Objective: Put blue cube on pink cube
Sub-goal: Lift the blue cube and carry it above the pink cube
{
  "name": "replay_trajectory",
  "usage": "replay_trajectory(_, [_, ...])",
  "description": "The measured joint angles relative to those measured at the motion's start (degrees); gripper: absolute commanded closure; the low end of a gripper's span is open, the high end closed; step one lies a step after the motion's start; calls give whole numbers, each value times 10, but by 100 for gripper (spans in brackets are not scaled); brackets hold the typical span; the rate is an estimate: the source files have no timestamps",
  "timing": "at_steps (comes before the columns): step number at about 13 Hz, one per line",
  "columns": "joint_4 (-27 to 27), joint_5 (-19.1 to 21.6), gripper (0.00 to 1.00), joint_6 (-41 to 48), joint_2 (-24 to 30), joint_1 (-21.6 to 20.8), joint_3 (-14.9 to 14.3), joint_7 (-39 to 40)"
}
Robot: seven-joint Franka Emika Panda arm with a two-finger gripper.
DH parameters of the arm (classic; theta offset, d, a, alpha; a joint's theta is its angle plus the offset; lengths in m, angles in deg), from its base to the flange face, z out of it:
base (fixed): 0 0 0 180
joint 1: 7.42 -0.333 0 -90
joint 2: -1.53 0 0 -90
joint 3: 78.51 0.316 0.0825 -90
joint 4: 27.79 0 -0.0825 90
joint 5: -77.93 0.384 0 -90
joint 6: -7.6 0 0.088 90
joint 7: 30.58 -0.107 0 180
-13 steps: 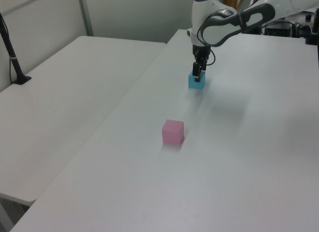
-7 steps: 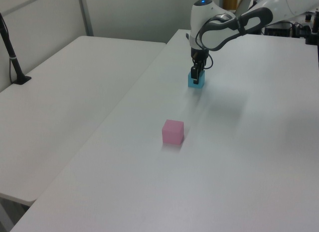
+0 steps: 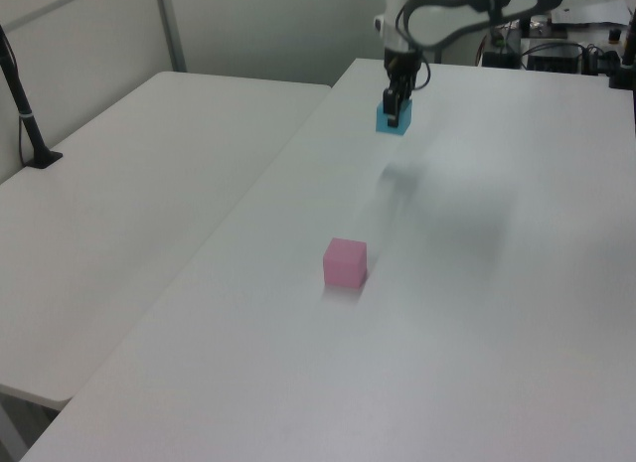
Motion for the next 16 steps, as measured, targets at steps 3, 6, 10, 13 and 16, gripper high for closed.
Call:
replay_trajectory(3, [-19,0,76,71,50,1,-2,0])
replay_trajectory(6, [-34,4,76,87,53,0,1,0])
replay_trajectory(10, [-35,9,75,87,53,-12,74,-67])
replay_trajectory(13, [-34,-5,74,88,54,-70,126,-148])
replay_trajectory(16, [-30,-27,74,90,54,-166,128,-207])
